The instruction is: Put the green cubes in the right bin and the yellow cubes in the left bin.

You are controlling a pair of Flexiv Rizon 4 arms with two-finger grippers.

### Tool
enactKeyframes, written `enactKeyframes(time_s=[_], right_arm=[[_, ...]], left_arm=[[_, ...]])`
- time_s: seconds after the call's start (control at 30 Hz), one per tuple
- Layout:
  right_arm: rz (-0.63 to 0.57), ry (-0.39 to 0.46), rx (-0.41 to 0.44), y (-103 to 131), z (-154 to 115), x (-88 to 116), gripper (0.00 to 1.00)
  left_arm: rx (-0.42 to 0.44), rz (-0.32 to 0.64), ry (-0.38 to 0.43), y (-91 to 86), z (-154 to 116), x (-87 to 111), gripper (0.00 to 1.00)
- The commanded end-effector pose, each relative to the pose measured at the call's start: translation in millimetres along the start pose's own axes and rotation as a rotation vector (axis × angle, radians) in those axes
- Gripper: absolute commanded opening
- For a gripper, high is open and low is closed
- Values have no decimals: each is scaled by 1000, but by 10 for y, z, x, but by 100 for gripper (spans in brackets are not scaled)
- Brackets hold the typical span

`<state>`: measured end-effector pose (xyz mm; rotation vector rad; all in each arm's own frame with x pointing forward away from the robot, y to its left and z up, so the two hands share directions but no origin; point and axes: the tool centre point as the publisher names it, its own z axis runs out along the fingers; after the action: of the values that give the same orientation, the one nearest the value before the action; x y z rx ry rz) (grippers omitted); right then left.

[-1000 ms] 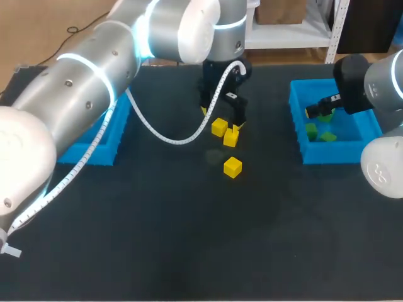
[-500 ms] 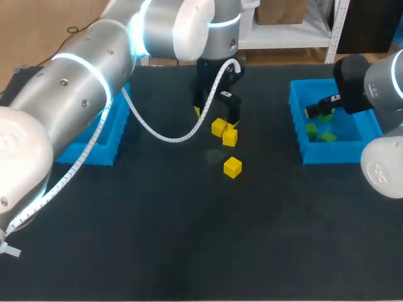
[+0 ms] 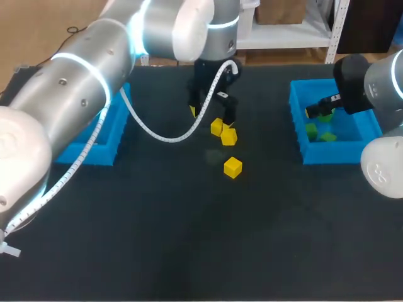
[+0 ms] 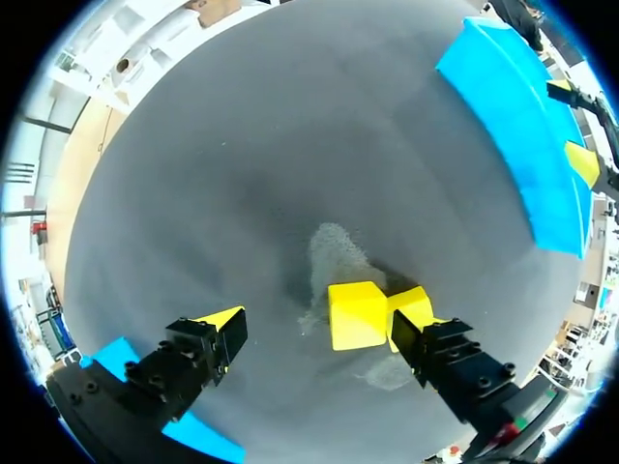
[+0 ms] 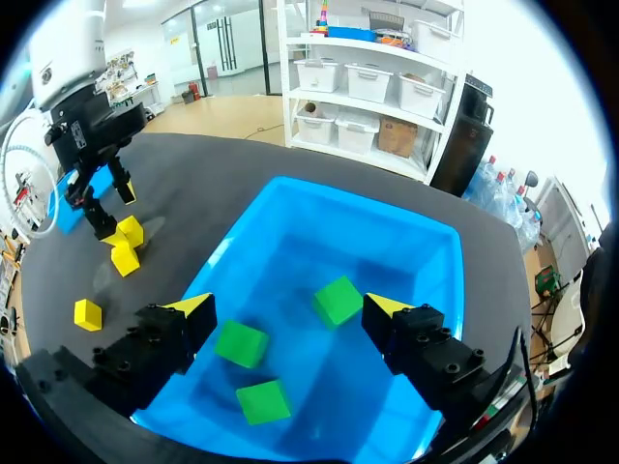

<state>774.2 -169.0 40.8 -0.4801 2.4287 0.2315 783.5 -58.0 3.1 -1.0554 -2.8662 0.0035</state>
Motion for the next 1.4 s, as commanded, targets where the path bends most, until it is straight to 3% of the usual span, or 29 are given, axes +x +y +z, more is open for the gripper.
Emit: enactKeyframes(time_s=[0.03, 0.07, 0.1, 0.13, 0.5, 0.73, 1.07, 1.4], right_arm=[[0, 1, -1, 0, -9, -1, 100], [0, 1, -1, 0, -9, -1, 100], [0, 1, -1, 0, -9, -1, 100], [0, 1, -1, 0, -9, -1, 100], [0, 1, -1, 0, -9, -1, 100], [0, 1, -1, 0, -9, -1, 100], [0, 1, -1, 0, -9, -1, 100], [0, 1, -1, 0, -9, -1, 100]], left_arm=[[-2, 5, 58, -47, 286, -106, 91], [-3, 6, 58, -47, 290, -109, 49], [-4, 6, 58, -48, 298, -113, 18], [-6, 7, 58, -50, 306, -115, 0], [5, 8, 42, -75, 314, -94, 0], [-22, -28, -37, 26, 67, -38, 0], [-77, -149, -168, 407, -392, 186, 0], [-152, -316, -200, 921, -673, 714, 0]])
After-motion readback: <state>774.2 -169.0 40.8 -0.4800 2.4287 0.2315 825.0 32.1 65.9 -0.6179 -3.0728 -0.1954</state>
